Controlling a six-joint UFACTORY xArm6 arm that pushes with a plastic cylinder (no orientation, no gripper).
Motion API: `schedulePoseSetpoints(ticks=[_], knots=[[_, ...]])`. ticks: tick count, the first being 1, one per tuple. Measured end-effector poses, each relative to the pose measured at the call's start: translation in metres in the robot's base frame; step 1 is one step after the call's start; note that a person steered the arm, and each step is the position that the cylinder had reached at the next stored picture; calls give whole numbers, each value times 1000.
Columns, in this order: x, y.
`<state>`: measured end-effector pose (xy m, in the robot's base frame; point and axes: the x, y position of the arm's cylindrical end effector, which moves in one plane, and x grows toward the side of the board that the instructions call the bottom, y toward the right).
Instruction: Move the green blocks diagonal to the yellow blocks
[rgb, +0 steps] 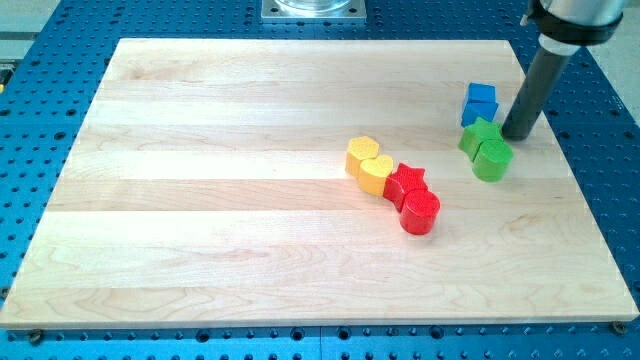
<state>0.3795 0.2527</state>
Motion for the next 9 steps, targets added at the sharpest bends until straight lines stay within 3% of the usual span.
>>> schedulePoseSetpoints(ticks=[1,3,4,5,7,8,9], knots=[[17,9],[21,-29],[46,-13],[104,-14],[58,-53],[78,-46],[63,3]])
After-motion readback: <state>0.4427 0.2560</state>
